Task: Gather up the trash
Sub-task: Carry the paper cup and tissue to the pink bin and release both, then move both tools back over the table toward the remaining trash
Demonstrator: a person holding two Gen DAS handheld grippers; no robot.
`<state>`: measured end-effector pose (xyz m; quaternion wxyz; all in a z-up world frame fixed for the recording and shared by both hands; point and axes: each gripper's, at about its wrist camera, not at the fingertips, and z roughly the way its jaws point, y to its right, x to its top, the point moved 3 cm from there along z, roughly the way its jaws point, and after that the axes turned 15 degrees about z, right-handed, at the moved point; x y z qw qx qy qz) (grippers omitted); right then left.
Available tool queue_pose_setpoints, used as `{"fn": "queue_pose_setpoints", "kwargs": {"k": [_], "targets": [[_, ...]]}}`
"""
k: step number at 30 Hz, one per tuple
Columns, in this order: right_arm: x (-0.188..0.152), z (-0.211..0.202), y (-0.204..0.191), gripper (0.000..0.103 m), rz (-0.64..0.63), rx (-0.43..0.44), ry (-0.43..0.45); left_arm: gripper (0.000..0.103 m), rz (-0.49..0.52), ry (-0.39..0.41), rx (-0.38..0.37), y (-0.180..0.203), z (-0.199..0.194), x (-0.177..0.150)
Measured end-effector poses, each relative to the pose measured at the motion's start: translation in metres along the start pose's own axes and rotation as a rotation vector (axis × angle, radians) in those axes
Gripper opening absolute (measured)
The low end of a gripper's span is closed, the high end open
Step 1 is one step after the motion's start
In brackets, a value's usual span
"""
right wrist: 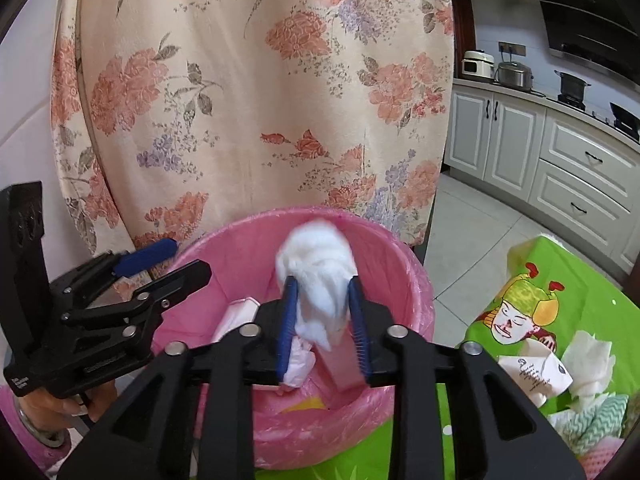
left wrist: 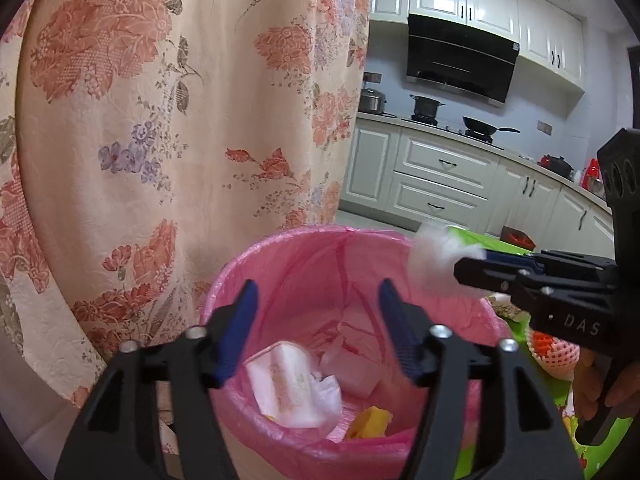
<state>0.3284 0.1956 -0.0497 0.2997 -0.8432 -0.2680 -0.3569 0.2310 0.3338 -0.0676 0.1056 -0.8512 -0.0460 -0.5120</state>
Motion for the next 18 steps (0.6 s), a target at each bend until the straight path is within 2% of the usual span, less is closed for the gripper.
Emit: {"fn": "queue_pose_setpoints", "kwargs": {"k": [2, 3, 5, 6, 10, 11, 13, 18], "targets": [[0.0, 0.002, 0.003, 0.028, -0.002, -0.003, -0.007, 0.064, 0.0, -0.008, 0.017, 0.0, -0.002, 0.0], [-0.001, 0.0, 0.006, 0.032, 0.002, -0.004, -0.007, 0.066, -0.001, -0.008, 0.026, 0.001, -0.004, 0.0], [-0.002, -0.006, 0.012, 0.038, 0.017, -0.001, 0.0, 0.077, -0.015, -0.004, 0.056, 0.001, -0.014, -0.002], [-0.003, -0.011, 0.015, 0.041, 0.029, 0.001, 0.005, 0.079, -0.024, -0.001, 0.062, 0.001, -0.018, -0.002], [-0.01, -0.037, 0.027, 0.043, 0.064, 0.004, 0.029, 0.094, -0.043, 0.005, 0.091, 0.013, -0.04, -0.007], [-0.013, -0.045, 0.028, 0.047, 0.066, 0.002, 0.038, 0.096, -0.037, 0.007, 0.098, 0.019, -0.045, -0.008], [-0.022, -0.066, 0.033, 0.053, 0.066, -0.017, 0.069, 0.098, -0.028, 0.007, 0.11, 0.033, -0.054, -0.01], [-0.047, -0.111, 0.06, 0.06, 0.097, -0.081, 0.114, 0.098, 0.012, 0.004, 0.058, 0.079, -0.065, -0.014]]}}
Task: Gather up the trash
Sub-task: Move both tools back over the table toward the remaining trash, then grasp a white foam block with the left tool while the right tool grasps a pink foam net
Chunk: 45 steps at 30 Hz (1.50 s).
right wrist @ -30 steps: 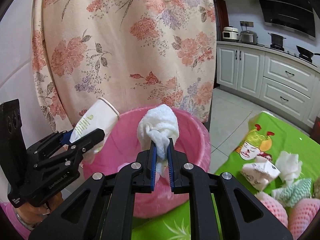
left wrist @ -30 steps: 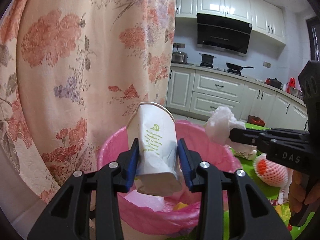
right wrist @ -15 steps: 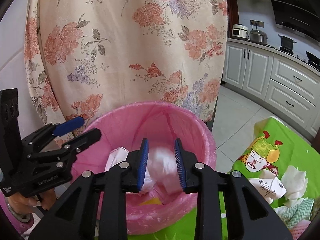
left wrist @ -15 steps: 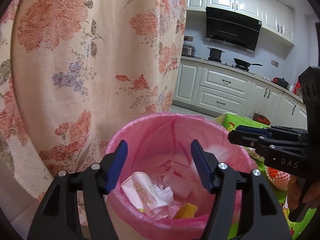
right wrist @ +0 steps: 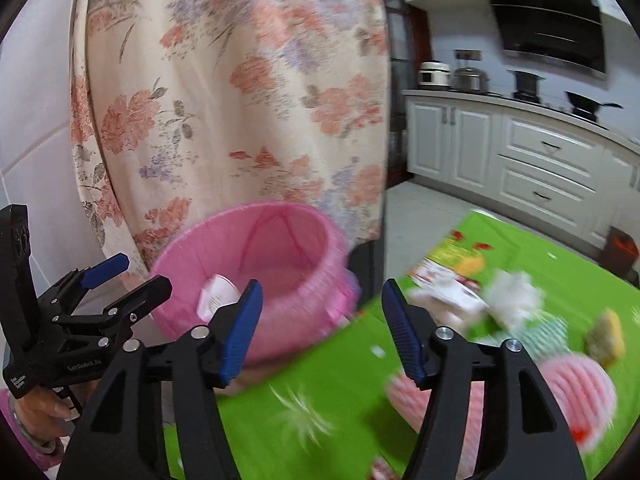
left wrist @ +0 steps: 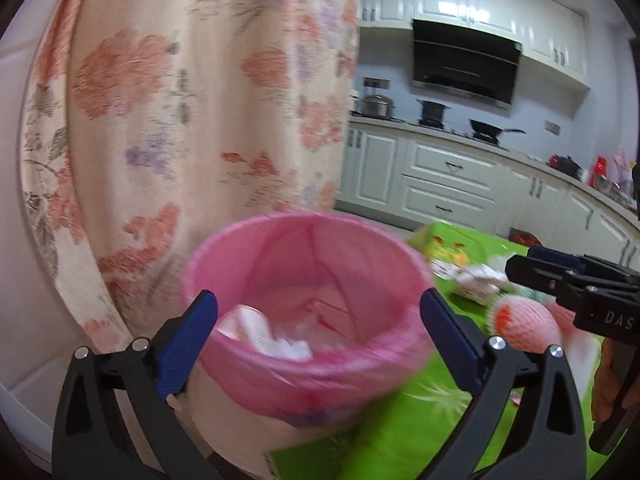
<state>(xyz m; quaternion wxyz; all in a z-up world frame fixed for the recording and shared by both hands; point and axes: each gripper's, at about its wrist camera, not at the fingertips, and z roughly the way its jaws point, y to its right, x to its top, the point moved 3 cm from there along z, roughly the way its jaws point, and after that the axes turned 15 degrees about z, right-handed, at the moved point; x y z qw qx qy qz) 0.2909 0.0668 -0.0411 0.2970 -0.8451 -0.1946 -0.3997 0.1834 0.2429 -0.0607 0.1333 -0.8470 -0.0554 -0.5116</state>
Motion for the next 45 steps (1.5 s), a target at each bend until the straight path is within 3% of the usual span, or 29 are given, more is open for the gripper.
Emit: {"fn": "queue_pose_setpoints", "kwargs": {"k": [13, 26, 38, 45], "targets": [[-0.028, -0.084, 0.105, 0.065, 0.121, -0.202, 0.066, 0.098, 0.094, -0.019, -0.196, 0.13, 0.004, -0.004], [-0.054, -0.13, 0.18, 0.065, 0.254, -0.33, 0.099, 0.098, 0.204, -0.008, -0.344, 0.216, 0.007, -0.008], [-0.062, -0.147, 0.222, 0.065, 0.33, -0.371, 0.118, 0.094, 0.386, -0.027, -0.44, 0.295, 0.021, -0.01], [-0.065, -0.139, 0.23, 0.065, 0.358, -0.366, 0.111, 0.082, 0.443, -0.103, -0.48, 0.31, 0.035, -0.015]]}}
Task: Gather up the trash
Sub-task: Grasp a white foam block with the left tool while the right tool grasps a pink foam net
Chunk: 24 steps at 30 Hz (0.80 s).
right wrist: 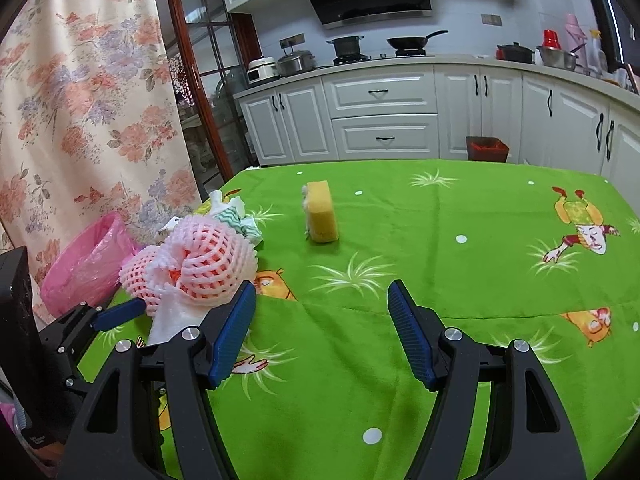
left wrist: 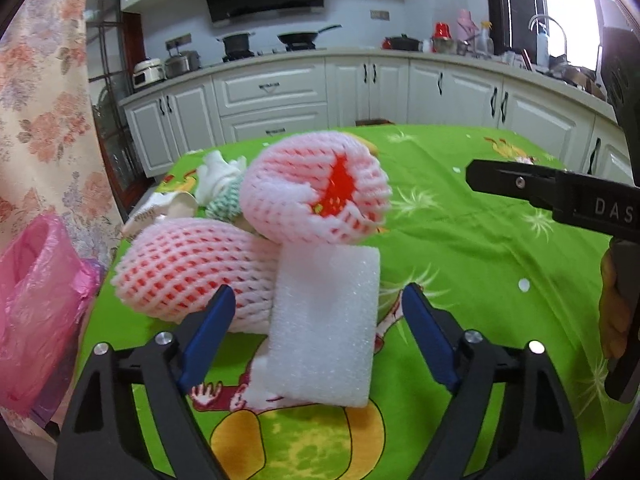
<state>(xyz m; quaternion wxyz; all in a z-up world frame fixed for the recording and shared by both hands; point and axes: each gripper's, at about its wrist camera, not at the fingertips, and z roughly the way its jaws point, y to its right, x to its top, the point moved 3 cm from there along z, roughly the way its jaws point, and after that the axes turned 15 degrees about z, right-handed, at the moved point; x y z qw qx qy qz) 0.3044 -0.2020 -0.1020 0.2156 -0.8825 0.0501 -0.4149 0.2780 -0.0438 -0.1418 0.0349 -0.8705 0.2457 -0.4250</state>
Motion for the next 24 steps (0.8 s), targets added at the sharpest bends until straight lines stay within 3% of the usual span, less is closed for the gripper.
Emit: {"fn": "queue_pose_setpoints", "kwargs": {"k": [3, 7, 14, 19, 24], "targets": [[-0.001, 0.004, -0.002, 0.065, -0.001, 0.003, -0.007, 0.078, 0.006, -0.025, -0.022, 0.002, 0.007, -0.001], [0.001, 0.006, -0.002, 0.065, 0.005, 0.001, -0.007, 0.056, 0.007, -0.066, -0.063, 0.002, 0.018, -0.002], [0.006, 0.008, -0.002, 0.065, 0.013, -0.007, -0.007, 0.051, -0.011, -0.038, -0.098, -0.004, 0.015, -0.004], [0.004, 0.011, -0.013, 0.065, -0.001, 0.006, -0.02, 0.051, 0.047, -0.007, -0.064, -0.002, 0.002, -0.007], [0.001, 0.017, -0.029, 0.068, -0.004, 0.041, -0.045, 0.051, 0.029, -0.008, -0.066, -0.01, -0.012, -0.023]]}}
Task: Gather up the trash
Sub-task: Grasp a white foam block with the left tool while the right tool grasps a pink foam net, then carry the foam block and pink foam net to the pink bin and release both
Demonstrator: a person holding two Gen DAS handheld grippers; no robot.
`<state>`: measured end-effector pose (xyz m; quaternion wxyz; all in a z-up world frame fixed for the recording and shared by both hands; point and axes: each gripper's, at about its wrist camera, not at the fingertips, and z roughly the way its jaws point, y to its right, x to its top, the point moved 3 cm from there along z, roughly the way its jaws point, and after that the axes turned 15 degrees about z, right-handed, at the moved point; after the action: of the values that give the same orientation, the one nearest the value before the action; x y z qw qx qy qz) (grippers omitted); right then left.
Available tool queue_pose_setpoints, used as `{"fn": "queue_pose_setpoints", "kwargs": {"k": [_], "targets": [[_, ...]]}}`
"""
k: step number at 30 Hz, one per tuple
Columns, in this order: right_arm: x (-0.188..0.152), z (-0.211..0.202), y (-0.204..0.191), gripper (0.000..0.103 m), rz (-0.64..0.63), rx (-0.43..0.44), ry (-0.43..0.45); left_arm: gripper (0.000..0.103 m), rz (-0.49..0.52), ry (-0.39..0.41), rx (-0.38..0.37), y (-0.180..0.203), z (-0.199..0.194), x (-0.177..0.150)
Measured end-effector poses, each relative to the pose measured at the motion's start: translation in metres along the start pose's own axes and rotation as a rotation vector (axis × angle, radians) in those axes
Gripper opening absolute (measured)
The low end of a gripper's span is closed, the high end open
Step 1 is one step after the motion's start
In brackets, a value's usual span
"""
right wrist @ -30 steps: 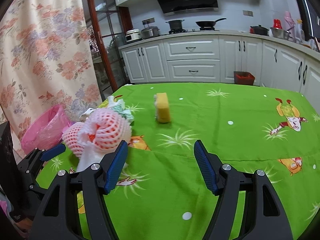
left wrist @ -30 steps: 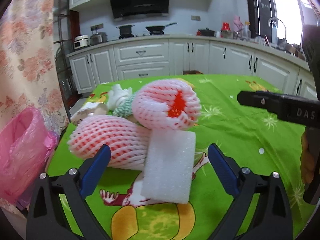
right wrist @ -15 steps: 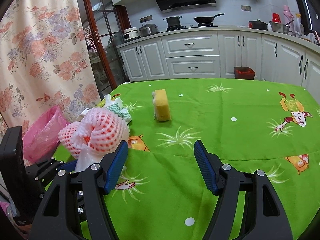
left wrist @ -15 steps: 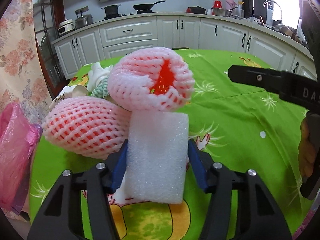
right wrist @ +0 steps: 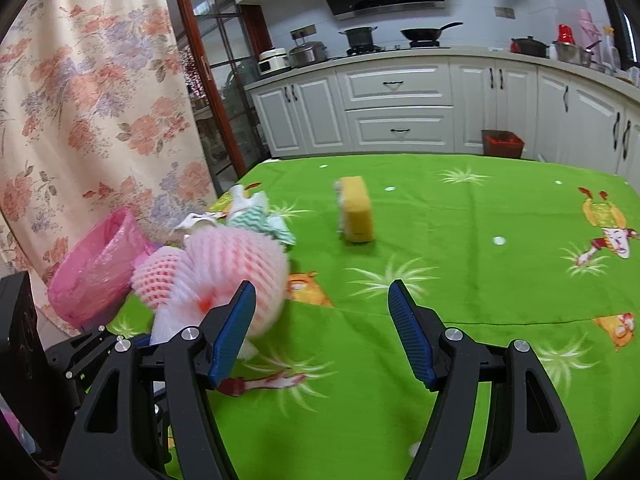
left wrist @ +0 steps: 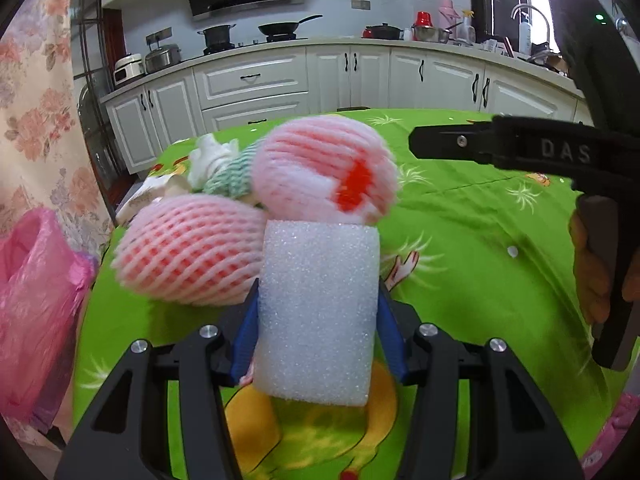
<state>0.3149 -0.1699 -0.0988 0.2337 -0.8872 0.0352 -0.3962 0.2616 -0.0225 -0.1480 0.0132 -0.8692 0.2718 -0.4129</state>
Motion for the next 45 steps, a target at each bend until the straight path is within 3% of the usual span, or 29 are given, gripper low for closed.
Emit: {"fn": "queue_pose_setpoints", "kwargs": {"k": [11, 18, 25, 30, 38, 42, 45], "targets": [[-0.003, 0.013, -0.046, 0.074, -0.028, 0.059, -0.024, 0.051, -0.105, 0.014, 0.042, -0.038, -0.038, -0.041], [-0.015, 0.022, -0.041, 0.074, -0.016, -0.034, -0.037, 0.051, -0.126, 0.044, 0.037, -0.046, -0.054, -0.048], [-0.023, 0.019, -0.015, 0.074, -0.011, -0.117, -0.058, 0.051, -0.108, 0.057, 0.007, -0.029, -0.054, -0.041], [-0.029, 0.015, 0.001, 0.06, -0.003, -0.133, -0.075, 0.051, -0.095, 0.056, -0.007, -0.02, -0.048, -0.036], [-0.035, 0.007, 0.02, 0.051, 0.019, -0.129, -0.082, 0.051, -0.088, 0.062, -0.001, -0.012, -0.046, -0.027], [-0.036, 0.002, 0.02, 0.034, 0.013, -0.114, -0.067, 0.051, -0.082, 0.07, 0.007, -0.011, -0.046, -0.022], [-0.033, -0.006, 0.02, 0.032, 0.025, -0.094, -0.044, 0.051, -0.081, 0.076, 0.014, -0.01, -0.047, -0.019]]}}
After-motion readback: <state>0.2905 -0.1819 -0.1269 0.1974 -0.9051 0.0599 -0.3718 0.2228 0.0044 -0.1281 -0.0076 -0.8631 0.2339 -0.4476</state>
